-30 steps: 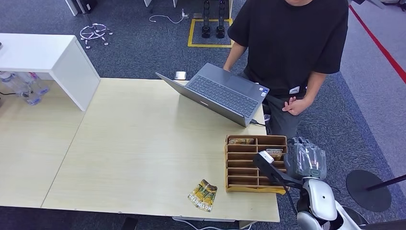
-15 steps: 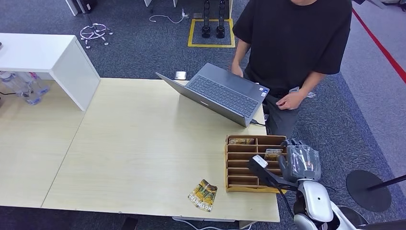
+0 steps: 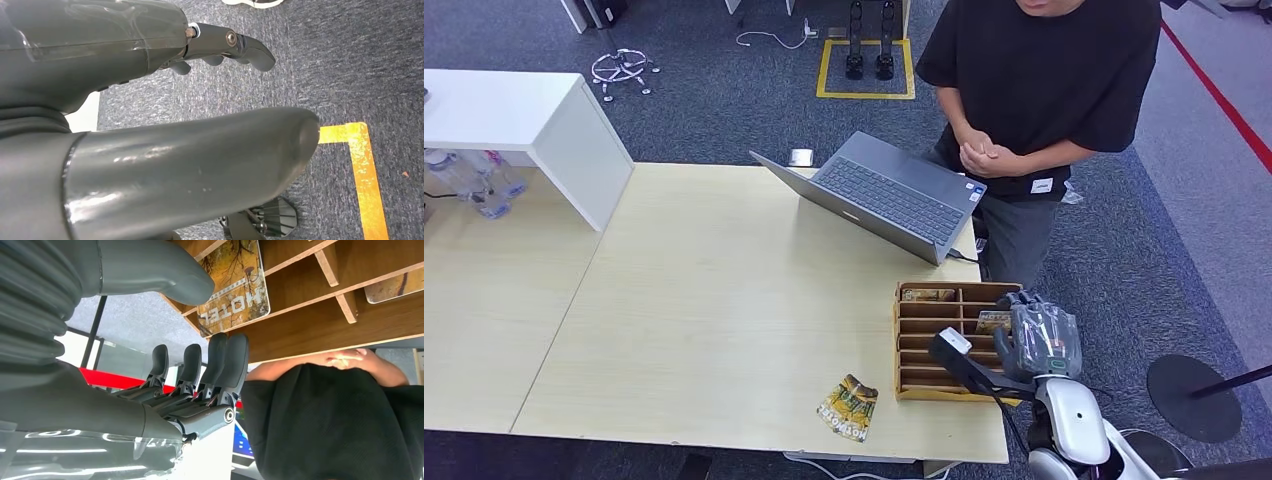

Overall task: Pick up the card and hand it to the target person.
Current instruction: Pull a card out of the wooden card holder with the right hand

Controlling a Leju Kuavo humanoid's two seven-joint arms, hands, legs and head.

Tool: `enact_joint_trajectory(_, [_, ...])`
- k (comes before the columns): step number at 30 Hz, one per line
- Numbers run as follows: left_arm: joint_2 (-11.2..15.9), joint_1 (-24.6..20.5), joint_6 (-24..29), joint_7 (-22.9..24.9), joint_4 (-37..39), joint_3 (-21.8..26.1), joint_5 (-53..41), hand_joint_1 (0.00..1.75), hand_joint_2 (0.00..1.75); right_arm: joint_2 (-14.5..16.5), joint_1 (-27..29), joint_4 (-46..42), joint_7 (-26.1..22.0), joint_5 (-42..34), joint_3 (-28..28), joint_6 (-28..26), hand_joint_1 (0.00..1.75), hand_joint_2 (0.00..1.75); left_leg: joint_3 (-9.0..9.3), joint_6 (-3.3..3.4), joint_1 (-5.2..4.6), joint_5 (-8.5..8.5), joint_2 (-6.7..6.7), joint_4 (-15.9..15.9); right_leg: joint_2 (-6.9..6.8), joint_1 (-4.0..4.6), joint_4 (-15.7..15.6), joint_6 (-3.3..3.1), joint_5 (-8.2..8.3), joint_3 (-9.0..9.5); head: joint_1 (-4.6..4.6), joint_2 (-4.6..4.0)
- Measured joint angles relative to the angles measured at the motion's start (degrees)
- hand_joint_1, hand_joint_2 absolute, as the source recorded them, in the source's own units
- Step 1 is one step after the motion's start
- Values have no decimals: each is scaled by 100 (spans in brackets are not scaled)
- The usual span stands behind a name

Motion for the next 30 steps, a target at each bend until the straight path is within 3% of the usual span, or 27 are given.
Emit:
enact_joint_trajectory(26, [0,0,-9,2,0,0,-13,0,0,54,-6,78,-4,-38,90,46,98,175,0,0,0,0,0,0,0,0,0,0,0,-1,0,0])
enact_joint_trajectory(30, [0,0,-9,-26,0,0,-13,0,0,54,-6,124,6,-81,92,68,106,175,1,0,0,0,0,0,1,0,0,0,0,-1,0,0])
